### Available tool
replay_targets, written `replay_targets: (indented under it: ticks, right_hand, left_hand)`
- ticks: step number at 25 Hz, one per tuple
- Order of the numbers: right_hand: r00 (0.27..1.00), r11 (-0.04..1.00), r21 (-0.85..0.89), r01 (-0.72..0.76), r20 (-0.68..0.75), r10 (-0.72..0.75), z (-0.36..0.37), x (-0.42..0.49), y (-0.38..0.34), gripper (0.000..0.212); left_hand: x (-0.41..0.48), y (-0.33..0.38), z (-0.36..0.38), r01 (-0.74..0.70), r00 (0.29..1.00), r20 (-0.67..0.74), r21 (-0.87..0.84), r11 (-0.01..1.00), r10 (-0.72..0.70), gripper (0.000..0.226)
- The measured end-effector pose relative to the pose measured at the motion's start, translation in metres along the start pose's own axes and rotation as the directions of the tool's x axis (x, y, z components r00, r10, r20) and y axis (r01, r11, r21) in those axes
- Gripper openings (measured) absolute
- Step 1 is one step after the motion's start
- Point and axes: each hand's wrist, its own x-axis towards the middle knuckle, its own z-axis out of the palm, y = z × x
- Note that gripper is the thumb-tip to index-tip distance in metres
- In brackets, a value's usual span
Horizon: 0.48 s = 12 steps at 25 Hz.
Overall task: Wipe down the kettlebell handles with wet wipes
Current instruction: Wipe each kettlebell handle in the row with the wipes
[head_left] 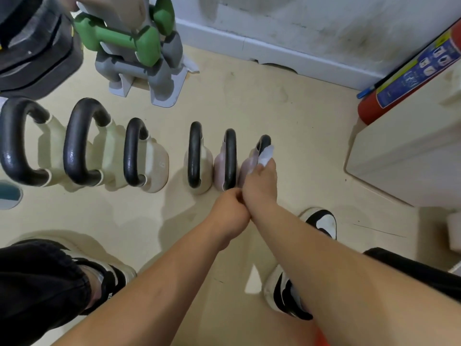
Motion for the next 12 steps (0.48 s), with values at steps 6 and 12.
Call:
replay_targets:
  ticks: [6, 12]
  right_hand:
    - [0.997, 0.983, -0.174, 0.058, 0.056, -0.049, 0.018, -0.031, 0.049, 0.073]
    - [0.921, 0.752, -0.565, 0.339, 0.034, -0.389, 0.016, 0.024, 0.029, 0.062]
  left_hand:
    - [0.007, -0.016, -0.021, 0.149, 0.979, -0.122, -0.108, 0.983, -0.162, 0.029]
    - [0.019, -0.01, -0.023, 0.171, 0.967, -0.123, -0.333, 0.927, -0.223, 0.025]
